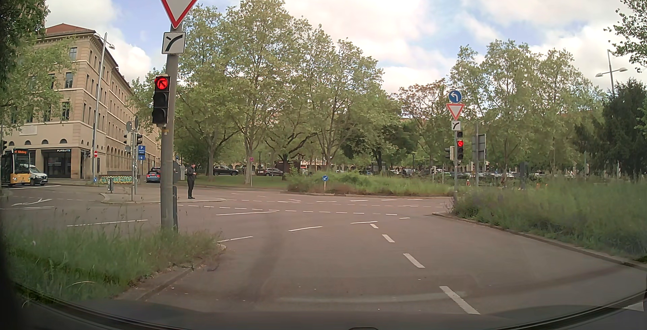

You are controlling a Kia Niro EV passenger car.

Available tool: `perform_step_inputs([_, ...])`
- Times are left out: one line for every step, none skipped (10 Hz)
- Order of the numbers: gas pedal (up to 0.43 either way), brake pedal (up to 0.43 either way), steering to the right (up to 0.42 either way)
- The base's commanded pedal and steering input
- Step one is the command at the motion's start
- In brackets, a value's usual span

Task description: Follow the waypoints while adhering to traffic rules and regulations

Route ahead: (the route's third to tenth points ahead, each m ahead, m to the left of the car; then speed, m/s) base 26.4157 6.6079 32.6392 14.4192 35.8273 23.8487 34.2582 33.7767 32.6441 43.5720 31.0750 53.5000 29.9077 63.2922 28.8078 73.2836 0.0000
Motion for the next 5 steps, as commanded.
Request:
perform_step_inputs([0.0,0.341,-0.034])
perform_step_inputs([0.0,0.341,-0.034])
perform_step_inputs([0.0,0.341,-0.039])
perform_step_inputs([0.0,0.341,-0.046])
perform_step_inputs([0.0,0.348,-0.053])
